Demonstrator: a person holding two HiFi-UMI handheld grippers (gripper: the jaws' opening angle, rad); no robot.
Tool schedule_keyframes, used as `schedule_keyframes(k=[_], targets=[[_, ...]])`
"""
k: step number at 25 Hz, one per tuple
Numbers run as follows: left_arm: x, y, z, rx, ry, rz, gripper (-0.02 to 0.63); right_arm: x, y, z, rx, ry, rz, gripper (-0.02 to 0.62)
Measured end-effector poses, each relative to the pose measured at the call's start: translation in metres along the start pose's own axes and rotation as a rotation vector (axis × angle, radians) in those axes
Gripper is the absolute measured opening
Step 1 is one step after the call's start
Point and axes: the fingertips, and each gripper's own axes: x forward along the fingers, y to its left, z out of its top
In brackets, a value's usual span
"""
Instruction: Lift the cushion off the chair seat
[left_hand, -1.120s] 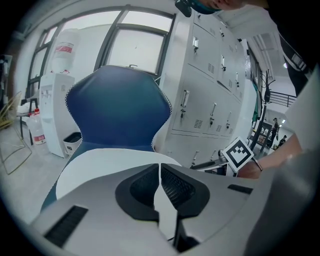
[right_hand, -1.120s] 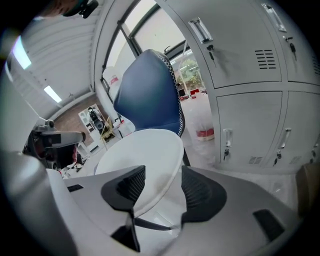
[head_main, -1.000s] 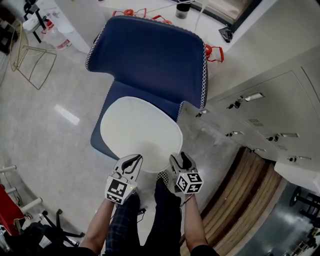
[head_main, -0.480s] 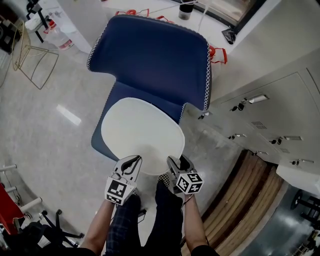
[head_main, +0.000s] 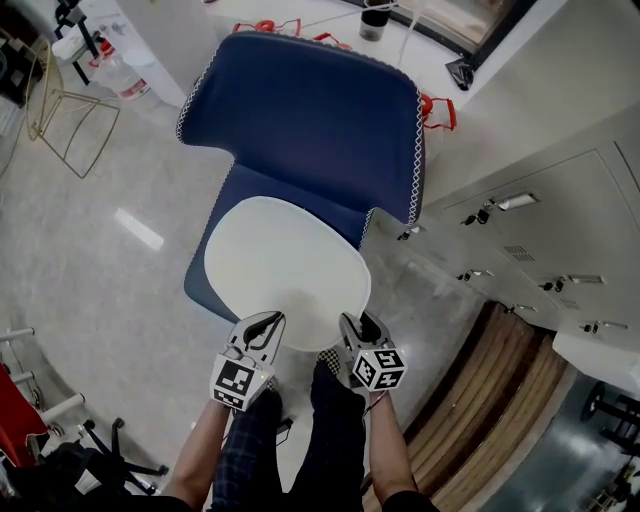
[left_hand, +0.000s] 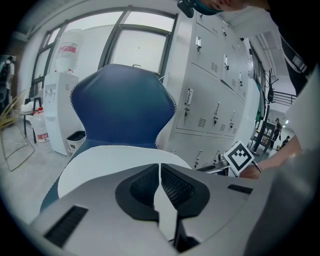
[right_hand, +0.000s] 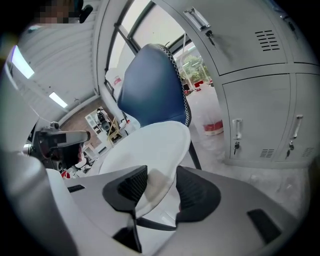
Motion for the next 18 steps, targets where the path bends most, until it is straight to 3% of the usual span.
schedule_keyframes(k=[9,18], targets=[[-0.015,0.002,0.010,-0.003,-0.013,0.009,0.028,-0.009,0.005,0.011,-0.040,-0.013,-0.042,0.072],[-0.042,-0.002,0.026,-0.008,-0.026,0.020,0.028,-0.032,0.030,0.028,-0.069,-0.022,-0.038,0.051]])
